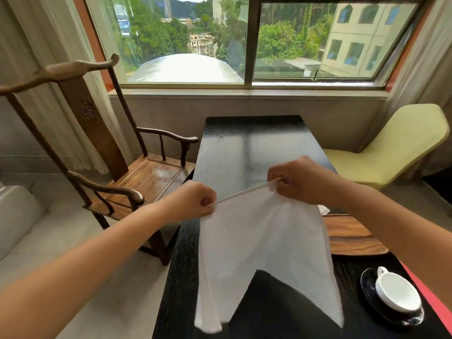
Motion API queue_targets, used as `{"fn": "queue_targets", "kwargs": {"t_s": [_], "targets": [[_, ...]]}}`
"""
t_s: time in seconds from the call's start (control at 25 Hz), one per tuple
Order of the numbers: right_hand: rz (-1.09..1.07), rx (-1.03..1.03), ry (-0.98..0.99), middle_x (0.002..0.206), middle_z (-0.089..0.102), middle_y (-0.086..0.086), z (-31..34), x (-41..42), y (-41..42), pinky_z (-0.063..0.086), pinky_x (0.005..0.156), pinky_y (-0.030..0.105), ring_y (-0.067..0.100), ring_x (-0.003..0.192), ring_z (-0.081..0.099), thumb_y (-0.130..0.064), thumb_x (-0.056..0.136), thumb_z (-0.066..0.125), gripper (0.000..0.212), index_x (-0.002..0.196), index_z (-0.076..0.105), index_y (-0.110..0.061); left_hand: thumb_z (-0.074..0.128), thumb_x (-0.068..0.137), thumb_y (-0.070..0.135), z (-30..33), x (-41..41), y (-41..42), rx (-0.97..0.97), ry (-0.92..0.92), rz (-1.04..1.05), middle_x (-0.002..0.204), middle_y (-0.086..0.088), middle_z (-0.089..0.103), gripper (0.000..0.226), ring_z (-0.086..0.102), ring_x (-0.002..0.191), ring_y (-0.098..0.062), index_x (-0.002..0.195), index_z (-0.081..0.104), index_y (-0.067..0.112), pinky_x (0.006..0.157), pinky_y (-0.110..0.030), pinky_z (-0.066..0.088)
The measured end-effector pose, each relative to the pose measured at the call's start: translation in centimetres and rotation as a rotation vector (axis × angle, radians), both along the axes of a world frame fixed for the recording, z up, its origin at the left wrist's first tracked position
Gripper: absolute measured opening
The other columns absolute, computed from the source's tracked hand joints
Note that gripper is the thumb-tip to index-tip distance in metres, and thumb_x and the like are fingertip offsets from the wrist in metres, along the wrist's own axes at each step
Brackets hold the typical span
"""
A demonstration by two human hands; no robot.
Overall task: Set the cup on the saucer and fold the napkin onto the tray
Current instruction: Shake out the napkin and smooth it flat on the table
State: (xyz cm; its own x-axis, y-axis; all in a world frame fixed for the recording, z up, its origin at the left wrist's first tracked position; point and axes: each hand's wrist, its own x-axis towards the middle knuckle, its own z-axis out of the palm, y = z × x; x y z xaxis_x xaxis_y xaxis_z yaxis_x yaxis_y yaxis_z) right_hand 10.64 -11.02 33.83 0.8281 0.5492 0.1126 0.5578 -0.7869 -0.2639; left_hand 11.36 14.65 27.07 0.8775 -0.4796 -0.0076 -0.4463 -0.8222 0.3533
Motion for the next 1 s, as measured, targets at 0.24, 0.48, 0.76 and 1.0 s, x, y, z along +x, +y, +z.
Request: {"fn": "queue_targets", "kwargs": {"t_s": [0.24, 0.48, 0.76, 1.0], "targets": [[-0.047, 0.013, -0.071, 0.089, 0.069, 0.006, 1.2, 2.4, -5.1, 0.051, 0.077, 0.033, 0.023, 0.080, 0.062, 0.004, 0.087, 0.050, 0.027, 0.098, 0.071, -0.010, 0.066, 0.083, 0.022, -3.4, 1.4, 3.6, -0.068, 0.070, 0.232, 0.081, 0.004, 0.068, 0.011, 0.062, 0.074, -0.007, 0.090, 0.071, 0.015, 0.071, -0.020, 0.053], [-0.280, -0.037, -0.183, 0.098, 0.069, 0.012, 0.3, 6.7, -8.9, 0.050, 0.069, 0.037, 0.033, 0.085, 0.063, -0.012, 0.092, 0.050, 0.021, 0.101, 0.069, -0.015, 0.062, 0.086, 0.017, -0.1, 6.1, 3.8, -0.057, -0.086, 0.299, 0.089, 0.001, 0.068, 0.014, 0.061, 0.075, -0.006, 0.095, 0.071, 0.011, 0.079, -0.026, 0.052], [-0.415, 0.132, -0.555, 0.085, 0.072, 0.016, 2.1, 7.5, -10.8, 0.044, 0.066, 0.036, 0.039, 0.080, 0.066, -0.013, 0.088, 0.055, 0.017, 0.092, 0.071, -0.008, 0.052, 0.090, 0.005, 6.4, 7.0, 2.4, -0.181, -0.621, 0.224, 0.095, -0.015, 0.072, 0.020, 0.066, 0.090, -0.031, 0.099, 0.070, 0.002, 0.084, -0.036, 0.049], [-0.349, 0.097, -0.385, 0.065, 0.067, 0.017, -8.6, 2.0, -11.8, 0.048, 0.061, 0.039, 0.039, 0.066, 0.063, -0.006, 0.076, 0.071, 0.005, 0.080, 0.071, -0.010, 0.061, 0.086, 0.005, -5.0, -0.8, 4.3, -0.180, -0.571, 0.152, 0.093, -0.013, 0.072, 0.016, 0.068, 0.086, -0.028, 0.098, 0.069, 0.005, 0.078, -0.035, 0.053]]}}
